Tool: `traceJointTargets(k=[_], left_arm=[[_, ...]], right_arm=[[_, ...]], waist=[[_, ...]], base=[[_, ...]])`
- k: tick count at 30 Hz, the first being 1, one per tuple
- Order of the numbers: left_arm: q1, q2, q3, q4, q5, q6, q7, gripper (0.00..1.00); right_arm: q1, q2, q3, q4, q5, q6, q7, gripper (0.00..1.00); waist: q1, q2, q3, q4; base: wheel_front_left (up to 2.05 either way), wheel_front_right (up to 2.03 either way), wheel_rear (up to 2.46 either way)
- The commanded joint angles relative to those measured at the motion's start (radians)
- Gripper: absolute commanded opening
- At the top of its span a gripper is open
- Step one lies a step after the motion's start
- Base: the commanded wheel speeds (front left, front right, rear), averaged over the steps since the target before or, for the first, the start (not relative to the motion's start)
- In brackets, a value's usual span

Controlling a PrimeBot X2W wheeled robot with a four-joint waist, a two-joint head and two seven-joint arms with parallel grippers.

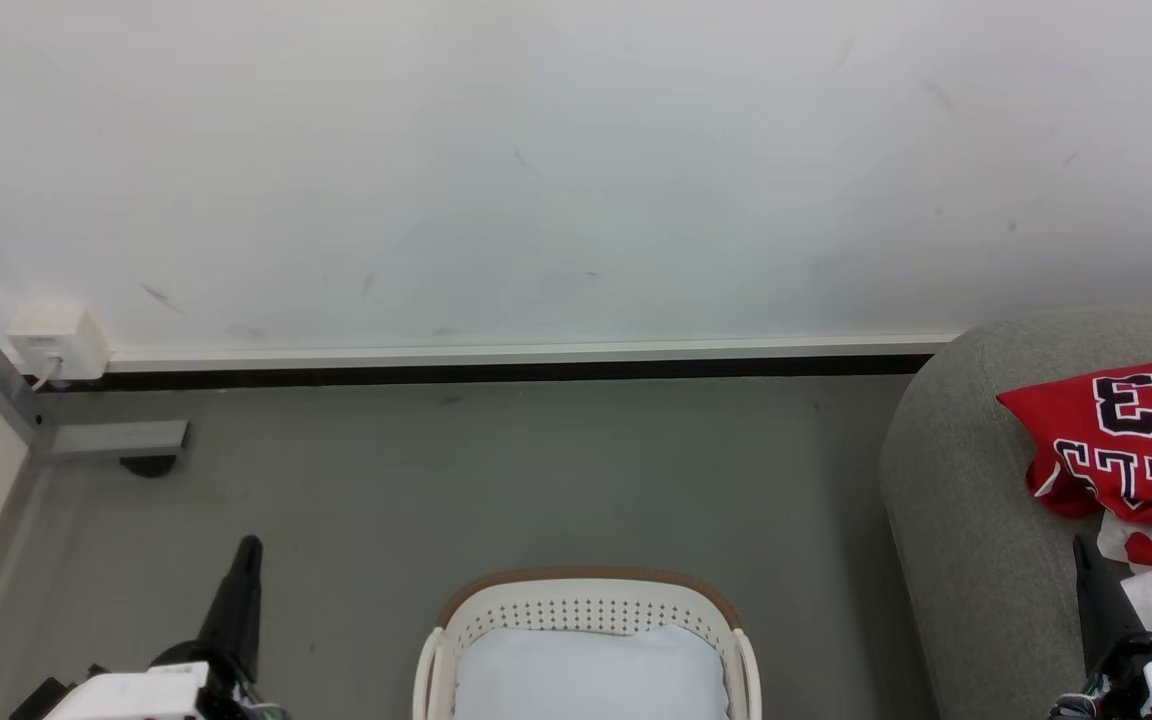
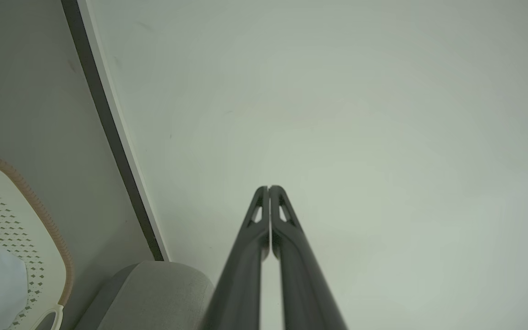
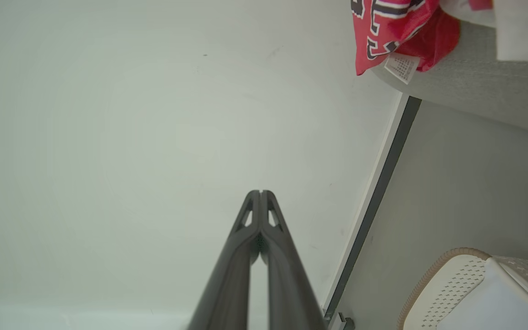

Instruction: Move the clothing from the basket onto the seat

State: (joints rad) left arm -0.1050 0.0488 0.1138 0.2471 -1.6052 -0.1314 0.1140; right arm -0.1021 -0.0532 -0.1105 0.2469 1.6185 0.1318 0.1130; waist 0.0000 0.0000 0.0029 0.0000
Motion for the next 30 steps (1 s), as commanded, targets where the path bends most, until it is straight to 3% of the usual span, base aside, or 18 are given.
traceJointTargets(k=[1,30], left_arm=[[-0.009,0.002,0.002,-0.002,-0.014,0.001,0.004,0.0],[-0.009,0.002,0.002,-0.002,-0.014,0.001,0.004,0.0]], right_arm=[[-0.013,0.001,-0.005,-0.004,-0.007,-0.002,0.001,0.0],[-0.013,0.002,-0.006,-0.003,-0.008,-0.002,0.003,0.0]], waist=[[0.0,0.0,0.0,0.0],[0.0,0.0,0.0,0.0]], base=[[0.0,0.0,0.0],[0.0,0.0,0.0]])
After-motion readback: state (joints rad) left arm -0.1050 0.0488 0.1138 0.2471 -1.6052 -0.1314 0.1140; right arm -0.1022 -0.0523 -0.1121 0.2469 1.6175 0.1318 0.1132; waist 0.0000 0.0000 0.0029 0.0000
